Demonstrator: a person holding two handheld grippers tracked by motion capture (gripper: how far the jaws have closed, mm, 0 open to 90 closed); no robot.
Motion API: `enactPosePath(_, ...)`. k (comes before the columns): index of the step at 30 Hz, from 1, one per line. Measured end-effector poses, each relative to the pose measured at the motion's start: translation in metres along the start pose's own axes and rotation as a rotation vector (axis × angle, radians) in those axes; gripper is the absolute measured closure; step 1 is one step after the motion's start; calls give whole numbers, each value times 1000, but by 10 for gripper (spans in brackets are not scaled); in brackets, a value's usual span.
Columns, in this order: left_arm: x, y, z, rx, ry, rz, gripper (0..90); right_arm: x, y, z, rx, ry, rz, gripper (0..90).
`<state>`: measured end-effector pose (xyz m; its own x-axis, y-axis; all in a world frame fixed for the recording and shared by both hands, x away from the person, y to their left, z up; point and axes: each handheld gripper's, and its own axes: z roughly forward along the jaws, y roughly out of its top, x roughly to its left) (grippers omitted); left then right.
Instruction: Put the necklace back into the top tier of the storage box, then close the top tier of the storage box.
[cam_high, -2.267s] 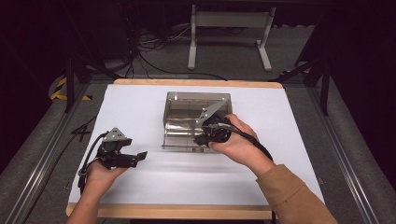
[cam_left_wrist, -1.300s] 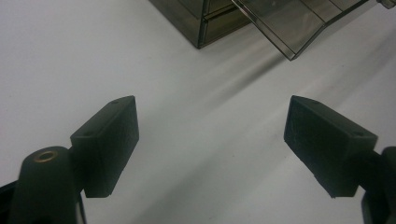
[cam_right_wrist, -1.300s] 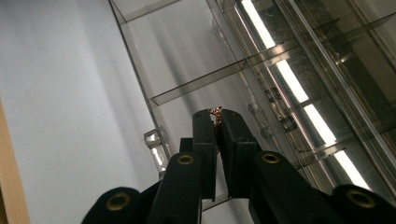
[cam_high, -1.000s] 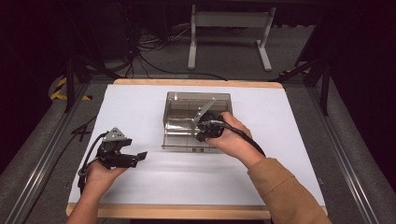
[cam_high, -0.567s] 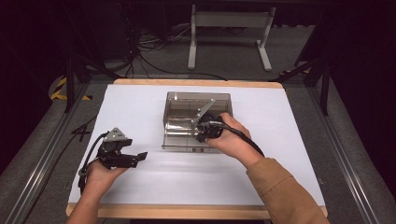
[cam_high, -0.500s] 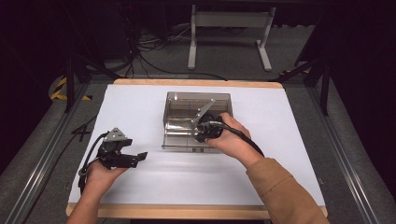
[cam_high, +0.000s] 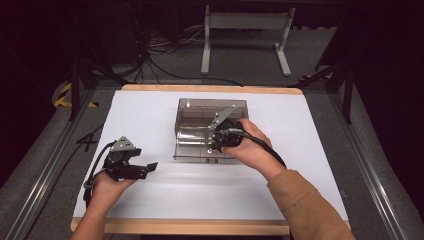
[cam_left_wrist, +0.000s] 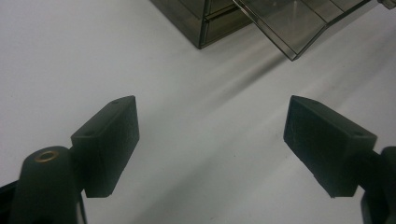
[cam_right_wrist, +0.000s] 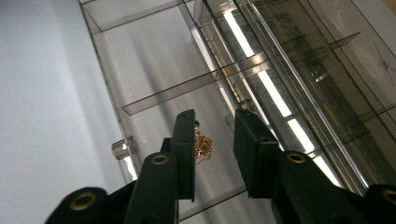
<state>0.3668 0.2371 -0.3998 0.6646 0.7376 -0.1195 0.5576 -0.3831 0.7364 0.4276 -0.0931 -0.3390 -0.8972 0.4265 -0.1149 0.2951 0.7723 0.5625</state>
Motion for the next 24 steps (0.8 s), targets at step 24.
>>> enactPosePath(24, 0, 2, 3, 0, 0, -6, 189, 26, -4, -25, 69, 125, -99, 900)
